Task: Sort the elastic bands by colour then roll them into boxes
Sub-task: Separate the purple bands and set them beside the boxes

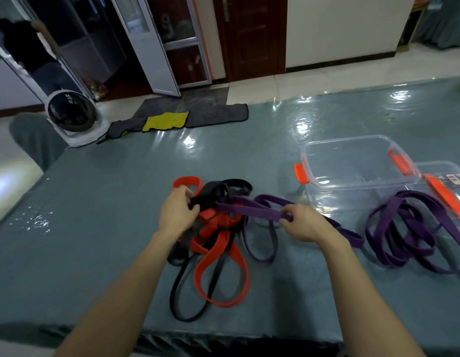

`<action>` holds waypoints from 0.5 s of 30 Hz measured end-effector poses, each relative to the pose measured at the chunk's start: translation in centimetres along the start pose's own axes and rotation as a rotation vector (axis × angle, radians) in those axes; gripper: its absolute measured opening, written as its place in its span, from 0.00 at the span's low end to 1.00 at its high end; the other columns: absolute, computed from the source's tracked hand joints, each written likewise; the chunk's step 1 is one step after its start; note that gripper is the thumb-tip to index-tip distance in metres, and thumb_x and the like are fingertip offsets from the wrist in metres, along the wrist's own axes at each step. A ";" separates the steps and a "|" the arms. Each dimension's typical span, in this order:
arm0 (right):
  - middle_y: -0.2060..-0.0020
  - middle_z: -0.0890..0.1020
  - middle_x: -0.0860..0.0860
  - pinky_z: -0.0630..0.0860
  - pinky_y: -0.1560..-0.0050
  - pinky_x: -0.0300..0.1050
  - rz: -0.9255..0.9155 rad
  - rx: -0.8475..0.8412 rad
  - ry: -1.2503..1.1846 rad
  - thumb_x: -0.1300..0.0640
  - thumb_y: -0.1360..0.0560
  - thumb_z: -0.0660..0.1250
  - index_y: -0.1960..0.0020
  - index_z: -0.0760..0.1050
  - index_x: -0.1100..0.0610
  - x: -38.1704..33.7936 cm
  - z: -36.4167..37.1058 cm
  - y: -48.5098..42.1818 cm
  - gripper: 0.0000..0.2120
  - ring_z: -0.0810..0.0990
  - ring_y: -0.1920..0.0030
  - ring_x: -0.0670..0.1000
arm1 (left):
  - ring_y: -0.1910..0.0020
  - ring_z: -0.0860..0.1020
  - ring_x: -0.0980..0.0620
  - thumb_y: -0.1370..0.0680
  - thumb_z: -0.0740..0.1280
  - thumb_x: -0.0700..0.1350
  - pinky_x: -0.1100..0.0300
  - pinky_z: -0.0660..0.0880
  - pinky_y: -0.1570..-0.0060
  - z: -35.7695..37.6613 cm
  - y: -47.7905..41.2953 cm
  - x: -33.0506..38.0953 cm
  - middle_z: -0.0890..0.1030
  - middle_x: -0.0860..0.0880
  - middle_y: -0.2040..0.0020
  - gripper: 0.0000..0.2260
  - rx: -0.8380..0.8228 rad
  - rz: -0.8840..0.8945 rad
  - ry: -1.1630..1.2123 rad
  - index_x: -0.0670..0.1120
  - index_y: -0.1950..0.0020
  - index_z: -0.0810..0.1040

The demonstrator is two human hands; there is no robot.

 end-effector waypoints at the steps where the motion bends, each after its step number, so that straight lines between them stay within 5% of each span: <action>1: 0.49 0.87 0.51 0.80 0.43 0.52 0.001 -0.016 0.013 0.39 0.21 0.71 0.41 0.83 0.49 0.1 0.2 0.3 0.16 0.84 0.46 0.56 | 0.46 0.86 0.45 0.23 0.78 0.51 0.50 0.82 0.46 1.6 1.1 0.2 0.86 0.51 0.51 0.09 -0.009 0.016 0.030 0.50 0.47 0.84; 2: 0.53 0.86 0.48 0.80 0.46 0.51 0.001 -0.025 0.017 0.35 0.22 0.71 0.45 0.83 0.47 0.3 0.5 0.5 0.17 0.84 0.49 0.54 | 0.47 0.87 0.47 0.22 0.77 0.56 0.51 0.83 0.47 3.1 2.2 0.5 0.87 0.52 0.52 0.09 -0.062 0.024 0.042 0.52 0.48 0.85; 5: 0.66 0.82 0.47 0.77 0.57 0.50 -0.012 0.038 -0.056 0.36 0.22 0.72 0.58 0.81 0.48 0.4 0.5 1.0 0.17 0.82 0.60 0.52 | 0.28 0.78 0.45 0.24 0.75 0.67 0.44 0.77 0.30 7.1 4.0 0.5 0.78 0.48 0.27 0.34 -0.214 0.052 -0.037 0.52 0.23 0.74; 8: 0.68 0.83 0.52 0.77 0.58 0.50 -0.060 0.092 -0.426 0.44 0.19 0.73 0.61 0.82 0.52 -0.8 -0.5 1.4 0.16 0.80 0.66 0.49 | 0.22 0.69 0.42 0.30 0.68 0.80 0.39 0.68 0.24 9.0 4.3 1.1 0.71 0.48 0.21 0.49 -0.174 0.032 -0.197 0.52 0.18 0.67; 12: 0.72 0.73 0.48 0.70 0.64 0.37 -0.109 0.159 -0.882 0.52 0.16 0.70 0.55 0.84 0.59 -3.0 -1.4 2.1 0.14 0.70 0.70 0.46 | 0.21 0.65 0.40 0.30 0.62 0.83 0.36 0.57 0.21 10.9 4.3 3.9 0.72 0.47 0.22 0.49 -0.112 -0.055 -0.192 0.50 0.20 0.71; 15: 0.73 0.67 0.49 0.64 0.66 0.38 -0.081 0.237 -1.198 0.56 0.14 0.68 0.56 0.85 0.57 -2.7 -1.3 2.4 0.13 0.64 0.70 0.47 | 0.24 0.70 0.42 0.22 0.65 0.72 0.39 0.59 0.20 11.2 3.9 5.1 0.78 0.47 0.27 0.34 0.026 -0.070 -0.285 0.48 0.26 0.76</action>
Point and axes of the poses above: each hand's wrist, its own y-axis away from the middle knuckle, its own z-axis out of the palm, x = y × z, the point moved 3 cm from there along -y, towards the middle knuckle
